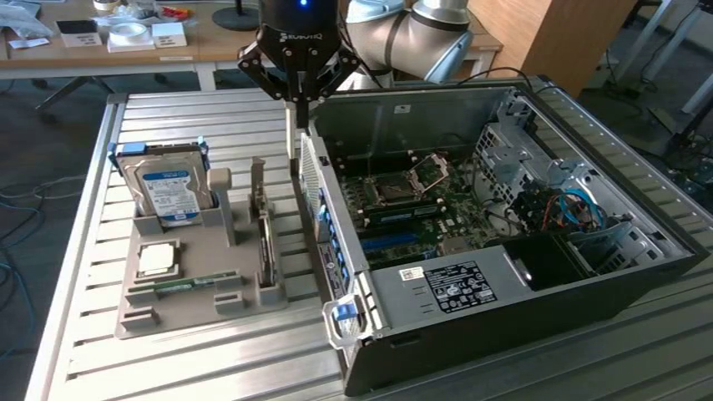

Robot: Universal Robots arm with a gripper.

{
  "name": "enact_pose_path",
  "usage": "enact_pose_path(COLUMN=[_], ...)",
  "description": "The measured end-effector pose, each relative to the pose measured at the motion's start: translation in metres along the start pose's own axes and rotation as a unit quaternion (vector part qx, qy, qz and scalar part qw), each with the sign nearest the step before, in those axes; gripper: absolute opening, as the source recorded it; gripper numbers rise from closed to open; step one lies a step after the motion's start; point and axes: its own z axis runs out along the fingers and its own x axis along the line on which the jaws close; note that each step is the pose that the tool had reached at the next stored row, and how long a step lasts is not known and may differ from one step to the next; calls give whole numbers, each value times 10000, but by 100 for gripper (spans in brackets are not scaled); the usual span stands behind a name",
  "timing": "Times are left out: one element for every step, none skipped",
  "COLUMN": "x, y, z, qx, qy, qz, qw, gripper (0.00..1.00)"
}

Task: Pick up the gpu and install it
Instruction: 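Reach for the gpu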

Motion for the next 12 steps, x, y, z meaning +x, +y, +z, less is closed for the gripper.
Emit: enact_pose_path(x=[0,0,1,1,3,10,22,34,49,64,79,94], y=[0,0,0,0,0,-1,-2,-3,-4,-5,-6,-7], z=[0,0,0,0,0,-1,-1,-1,-1,-2,-2,-3], qx=[0,0,0,0,0,1,1,0,0,0,0,0], qy=[0,0,0,0,0,0,0,0,0,0,0,0], qz=[-1,-1,-1,0,0,2,1,0,0,0,0,-1], qw=[10000,10000,10000,10000,10000,10000,10000,10000,10000,10000,10000,10000], gripper=[11,11,11,11,11,11,11,11,11,11,11,11])
